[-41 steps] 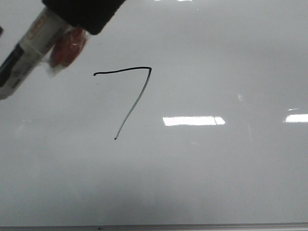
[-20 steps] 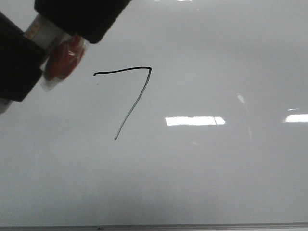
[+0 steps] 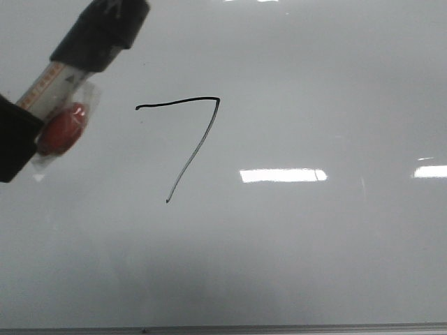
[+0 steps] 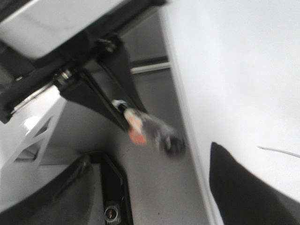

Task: Write number 7 on whiteboard

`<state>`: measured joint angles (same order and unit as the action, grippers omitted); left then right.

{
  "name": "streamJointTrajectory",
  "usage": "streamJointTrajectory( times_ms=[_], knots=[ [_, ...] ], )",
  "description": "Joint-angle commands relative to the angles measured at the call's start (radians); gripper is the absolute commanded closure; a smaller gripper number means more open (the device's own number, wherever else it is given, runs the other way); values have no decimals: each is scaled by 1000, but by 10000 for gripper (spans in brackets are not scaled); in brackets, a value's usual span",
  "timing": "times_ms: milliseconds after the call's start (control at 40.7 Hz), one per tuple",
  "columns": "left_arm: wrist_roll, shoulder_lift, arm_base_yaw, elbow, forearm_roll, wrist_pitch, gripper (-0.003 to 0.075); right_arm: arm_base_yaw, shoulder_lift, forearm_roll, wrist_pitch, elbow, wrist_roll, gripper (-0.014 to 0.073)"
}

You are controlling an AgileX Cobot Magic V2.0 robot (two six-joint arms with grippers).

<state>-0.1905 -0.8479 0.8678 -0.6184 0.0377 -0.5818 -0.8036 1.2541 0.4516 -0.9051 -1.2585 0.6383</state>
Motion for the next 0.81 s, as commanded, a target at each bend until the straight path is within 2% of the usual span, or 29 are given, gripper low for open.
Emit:
streamJointTrajectory(
  times_ms=[0,74,221,295,319,393,516,688,786],
  knots=[
    [151,4,-143,-25,-38,19,741,115,-94,31,56,0,-62,68],
    [202,4,-339,-25,-94,-4,741,228,-196,31,99,92,-84,160],
    [200,4,-732,-25,-94,56,741,440,-458,31,257,386,-182,454],
    [199,2,-858,-25,-94,95,741,508,-599,31,324,541,-205,638],
    [197,-5,-894,-25,-94,108,741,524,-651,33,349,593,-205,663],
    [191,-46,-943,-25,-94,153,741,540,-779,35,411,696,-205,652],
    [191,-172,-945,-25,-94,250,741,540,-913,34,461,788,-201,652],
    [191,-397,-945,-29,-94,505,741,540,-939,34,464,815,-197,652],
    [191,-504,-945,-47,-94,594,741,540,-939,34,465,815,-197,652]
  ],
)
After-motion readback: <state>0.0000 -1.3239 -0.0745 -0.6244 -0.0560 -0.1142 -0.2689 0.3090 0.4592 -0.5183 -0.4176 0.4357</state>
